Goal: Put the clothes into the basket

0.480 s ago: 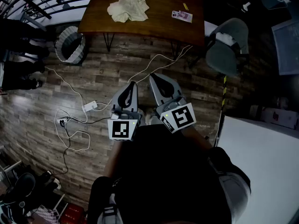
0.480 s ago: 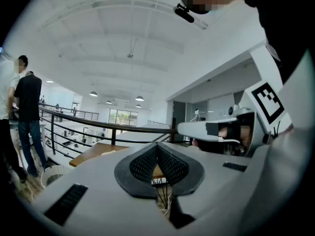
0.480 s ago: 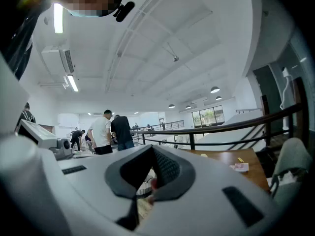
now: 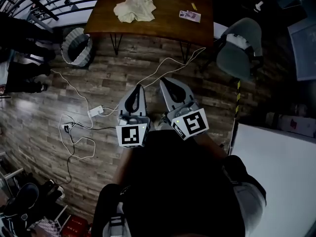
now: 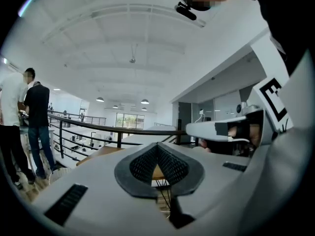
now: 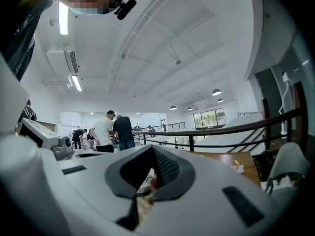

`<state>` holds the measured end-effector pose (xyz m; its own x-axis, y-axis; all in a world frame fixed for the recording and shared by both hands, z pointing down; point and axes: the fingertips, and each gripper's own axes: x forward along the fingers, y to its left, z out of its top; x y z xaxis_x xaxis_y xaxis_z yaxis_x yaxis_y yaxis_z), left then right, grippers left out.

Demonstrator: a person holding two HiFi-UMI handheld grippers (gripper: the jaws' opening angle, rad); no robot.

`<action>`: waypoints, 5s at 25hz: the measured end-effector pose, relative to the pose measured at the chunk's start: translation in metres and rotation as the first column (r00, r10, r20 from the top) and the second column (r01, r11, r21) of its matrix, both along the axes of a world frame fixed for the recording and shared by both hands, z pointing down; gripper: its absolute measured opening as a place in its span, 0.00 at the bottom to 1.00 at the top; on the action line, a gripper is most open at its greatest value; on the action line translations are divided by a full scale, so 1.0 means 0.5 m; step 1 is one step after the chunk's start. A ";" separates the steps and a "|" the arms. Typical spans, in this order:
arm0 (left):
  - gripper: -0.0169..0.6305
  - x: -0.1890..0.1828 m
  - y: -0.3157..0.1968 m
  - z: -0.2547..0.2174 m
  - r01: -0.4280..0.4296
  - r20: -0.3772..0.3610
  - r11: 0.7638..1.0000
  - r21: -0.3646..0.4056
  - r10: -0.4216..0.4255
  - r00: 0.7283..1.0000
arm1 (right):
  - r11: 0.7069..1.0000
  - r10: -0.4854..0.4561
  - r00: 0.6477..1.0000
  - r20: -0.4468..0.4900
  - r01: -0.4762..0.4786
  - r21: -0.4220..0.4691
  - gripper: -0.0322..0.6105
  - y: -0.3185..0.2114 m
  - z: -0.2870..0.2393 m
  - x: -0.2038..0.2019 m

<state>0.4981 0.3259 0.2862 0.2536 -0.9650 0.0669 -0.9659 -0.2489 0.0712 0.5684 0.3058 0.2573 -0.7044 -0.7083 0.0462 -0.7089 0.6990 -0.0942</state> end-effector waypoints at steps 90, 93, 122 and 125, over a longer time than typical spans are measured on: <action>0.04 -0.414 -0.899 -0.009 -0.296 -0.071 0.954 0.046 0.299 0.952 | 0.957 0.277 0.957 -0.084 -0.283 -0.068 0.06 -0.827 0.026 -0.416; 0.05 -0.444 -0.928 -0.008 -0.334 -0.074 0.941 0.048 0.336 0.939 | 0.942 0.322 0.942 -0.096 -0.329 -0.071 0.06 -0.855 0.036 -0.435; 0.04 -0.501 -1.124 0.004 -0.236 -0.071 0.971 -0.038 0.233 0.970 | 0.819 -0.068 0.887 -0.456 -0.211 -0.534 0.38 -1.117 0.507 -0.493; 0.05 -0.496 -1.139 0.000 -0.198 -0.066 0.980 -0.032 0.195 0.979 | 0.805 -0.095 0.881 -0.464 -0.207 -0.556 0.47 -1.147 0.545 -0.479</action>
